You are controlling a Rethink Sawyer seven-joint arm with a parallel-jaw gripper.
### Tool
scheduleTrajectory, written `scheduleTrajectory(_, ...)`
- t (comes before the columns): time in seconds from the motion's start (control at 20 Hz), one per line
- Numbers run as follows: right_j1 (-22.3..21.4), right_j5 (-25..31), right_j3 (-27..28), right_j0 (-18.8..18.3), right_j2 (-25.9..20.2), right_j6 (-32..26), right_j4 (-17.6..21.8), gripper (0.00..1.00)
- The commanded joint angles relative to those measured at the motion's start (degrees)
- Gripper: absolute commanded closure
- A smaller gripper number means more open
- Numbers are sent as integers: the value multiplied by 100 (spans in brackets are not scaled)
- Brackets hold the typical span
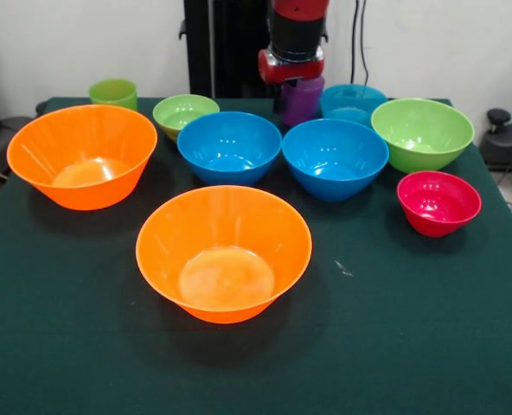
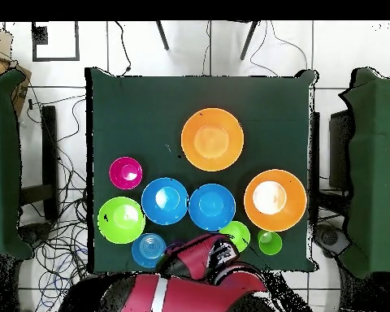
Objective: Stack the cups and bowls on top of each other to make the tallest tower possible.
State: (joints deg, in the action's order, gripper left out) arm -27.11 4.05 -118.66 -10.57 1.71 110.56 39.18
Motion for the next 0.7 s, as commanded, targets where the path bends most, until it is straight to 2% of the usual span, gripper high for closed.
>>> scheduleTrajectory(0.05, -134, 113, 471, 54, -369, 495, -224, 100)
scheduleTrajectory(0.25, -560, 216, 184, -195, -650, 343, -206, 100)
scheduleTrajectory(0.7, -1755, 1102, -539, -655, -1284, -45, -556, 100)
